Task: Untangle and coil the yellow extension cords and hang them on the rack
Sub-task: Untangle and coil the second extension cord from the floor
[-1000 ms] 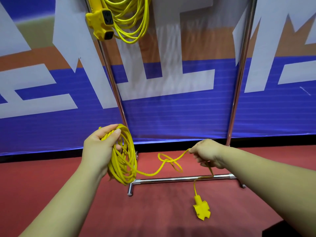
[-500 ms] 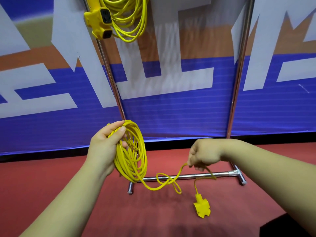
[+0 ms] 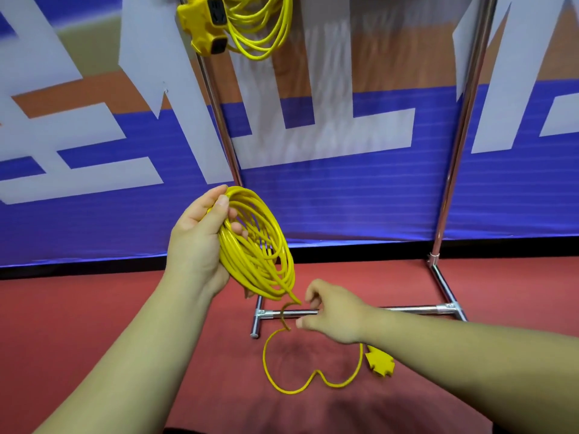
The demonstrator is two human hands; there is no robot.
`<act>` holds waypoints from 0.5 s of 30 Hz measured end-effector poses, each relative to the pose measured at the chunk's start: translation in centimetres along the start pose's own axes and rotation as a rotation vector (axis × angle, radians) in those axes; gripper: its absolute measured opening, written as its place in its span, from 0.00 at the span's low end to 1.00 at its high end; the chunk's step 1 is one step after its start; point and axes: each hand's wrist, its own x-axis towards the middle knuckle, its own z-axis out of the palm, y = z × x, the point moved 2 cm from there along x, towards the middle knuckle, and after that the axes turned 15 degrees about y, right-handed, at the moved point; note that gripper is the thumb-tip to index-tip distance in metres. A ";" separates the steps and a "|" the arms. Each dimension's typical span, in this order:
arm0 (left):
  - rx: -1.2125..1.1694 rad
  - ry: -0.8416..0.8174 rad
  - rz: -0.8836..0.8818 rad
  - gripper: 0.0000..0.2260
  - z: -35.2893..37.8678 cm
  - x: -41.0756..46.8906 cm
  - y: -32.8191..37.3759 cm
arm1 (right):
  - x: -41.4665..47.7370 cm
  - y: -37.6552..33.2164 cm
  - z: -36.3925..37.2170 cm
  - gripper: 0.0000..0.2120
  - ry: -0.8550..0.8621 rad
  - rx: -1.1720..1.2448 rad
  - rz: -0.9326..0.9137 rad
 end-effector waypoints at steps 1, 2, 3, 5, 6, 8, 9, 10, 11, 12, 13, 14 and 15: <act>-0.015 0.001 -0.004 0.08 -0.2 0.0 0.3 | 0.2 0.0 0.3 0.24 0.027 0.053 0.026; -0.027 0.001 -0.009 0.08 -0.5 0.0 0.6 | 0.4 -0.2 0.6 0.25 0.010 0.083 0.010; -0.037 -0.001 -0.013 0.08 -0.8 0.0 0.8 | 0.5 -0.4 1.0 0.24 -0.033 0.083 -0.039; -0.048 -0.011 -0.021 0.08 -1.5 -0.1 1.3 | 0.6 -0.9 2.0 0.16 -0.127 0.068 -0.173; -0.050 -0.017 -0.025 0.08 -1.9 0.0 1.5 | 0.5 -0.9 2.4 0.13 -0.169 0.069 -0.209; -0.054 -0.032 -0.034 0.09 -2.7 0.0 1.8 | 0.5 -0.8 3.0 0.11 -0.238 0.077 -0.205; -0.056 -0.040 -0.039 0.09 -3.2 0.1 2.0 | 0.5 -0.4 3.2 0.11 -0.267 0.078 -0.179; -0.060 -0.047 -0.047 0.09 -3.7 0.2 2.2 | 0.5 0.2 3.3 0.10 -0.292 0.079 -0.145; -0.063 -0.050 -0.056 0.09 -4.3 0.4 2.3 | 0.5 0.8 3.2 0.08 -0.321 0.075 -0.102; -0.066 -0.048 -0.068 0.09 -4.9 0.6 2.5 | 0.4 1.5 3.2 0.07 -0.361 0.074 -0.056; -0.065 -0.041 -0.081 0.08 -5.6 0.8 2.7 | 0.3 2.0 3.1 0.08 -0.413 0.078 -0.003; -0.057 -0.035 -0.091 0.08 -6.3 1.1 2.8 | 0.1 2.3 2.8 0.10 -0.453 0.089 0.053; -0.040 -0.034 -0.097 0.08 -6.9 1.4 2.9 | 0.0 2.5 2.5 0.12 -0.470 0.118 0.113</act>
